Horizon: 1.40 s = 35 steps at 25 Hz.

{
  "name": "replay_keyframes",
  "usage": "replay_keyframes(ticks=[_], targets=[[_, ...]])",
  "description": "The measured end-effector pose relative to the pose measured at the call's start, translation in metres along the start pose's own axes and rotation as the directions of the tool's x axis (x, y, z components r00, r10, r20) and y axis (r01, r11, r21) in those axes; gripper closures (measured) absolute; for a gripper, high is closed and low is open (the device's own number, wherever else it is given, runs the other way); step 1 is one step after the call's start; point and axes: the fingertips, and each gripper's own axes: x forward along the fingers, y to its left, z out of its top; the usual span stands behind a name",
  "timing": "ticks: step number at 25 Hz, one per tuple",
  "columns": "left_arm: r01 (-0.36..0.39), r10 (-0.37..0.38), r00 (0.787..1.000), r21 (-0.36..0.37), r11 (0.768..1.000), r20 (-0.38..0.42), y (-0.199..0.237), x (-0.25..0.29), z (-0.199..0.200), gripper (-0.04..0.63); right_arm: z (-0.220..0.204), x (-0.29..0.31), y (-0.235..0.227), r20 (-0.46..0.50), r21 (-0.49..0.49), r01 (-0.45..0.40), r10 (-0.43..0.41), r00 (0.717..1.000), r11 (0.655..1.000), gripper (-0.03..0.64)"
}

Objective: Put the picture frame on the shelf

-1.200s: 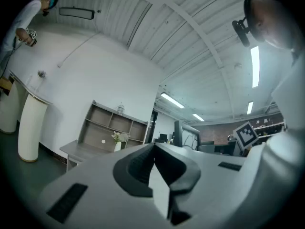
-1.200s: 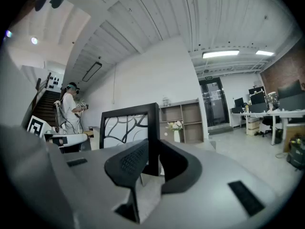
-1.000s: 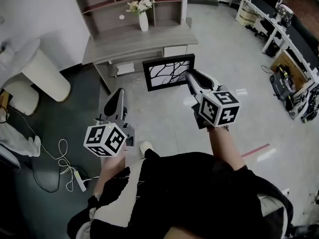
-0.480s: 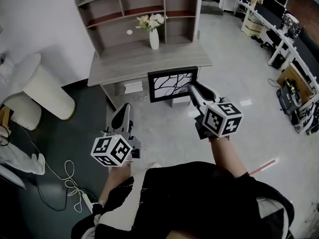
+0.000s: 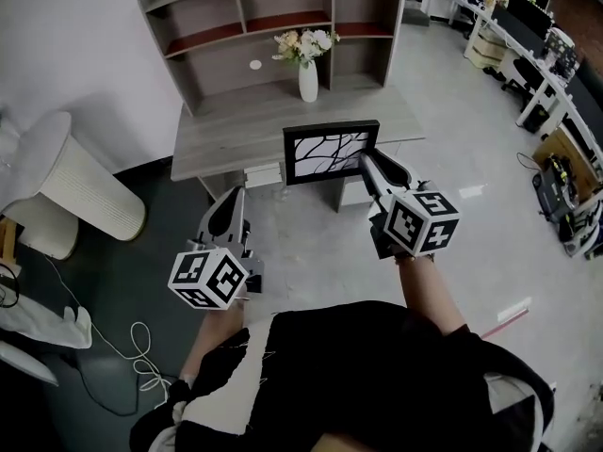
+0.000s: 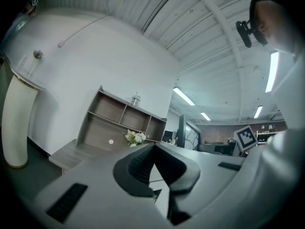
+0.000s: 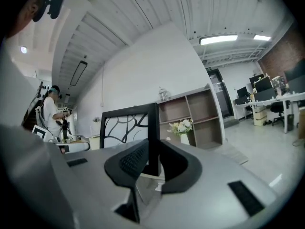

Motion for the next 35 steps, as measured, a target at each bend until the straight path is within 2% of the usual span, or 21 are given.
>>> replay_keyframes(ticks=[6,11,18,23,26,30,35], targets=[[0.052,-0.053,0.998,-0.021,0.998,-0.042,0.003,0.026,-0.023,0.584,-0.022,0.021,-0.021,-0.054,0.01,0.028,-0.028,0.998,1.0,0.537],[0.045,-0.049,0.996,-0.05,0.998,-0.073,0.003,0.048,-0.041,0.584,-0.029,0.041,-0.046,-0.086,0.025,0.03,-0.027,0.996,0.999,0.537],[-0.004,0.004,1.0,-0.014,1.0,-0.022,0.01,0.129,-0.005,0.584,0.018,0.116,-0.09,-0.069,-0.004,-0.05,0.05,0.996,0.999,0.538],[-0.035,0.035,0.998,0.004,0.999,0.05,0.014,0.142,-0.011,0.584,0.016,0.138,-0.108,-0.053,-0.025,-0.094,0.092,0.994,0.995,0.538],[-0.064,0.064,0.994,0.009,0.998,0.086,0.014,0.182,0.002,0.584,0.038,0.168,-0.138,-0.053,-0.028,-0.115,0.114,0.992,0.993,0.538],[-0.08,0.078,0.991,0.01,0.997,0.107,0.009,0.225,0.008,0.584,0.057,0.198,-0.172,-0.062,-0.035,-0.133,0.131,0.989,0.99,0.538],[-0.099,0.098,0.988,0.002,0.995,0.116,0.007,0.257,-0.005,0.584,0.062,0.222,-0.202,-0.066,-0.043,-0.163,0.16,0.985,0.986,0.538]])
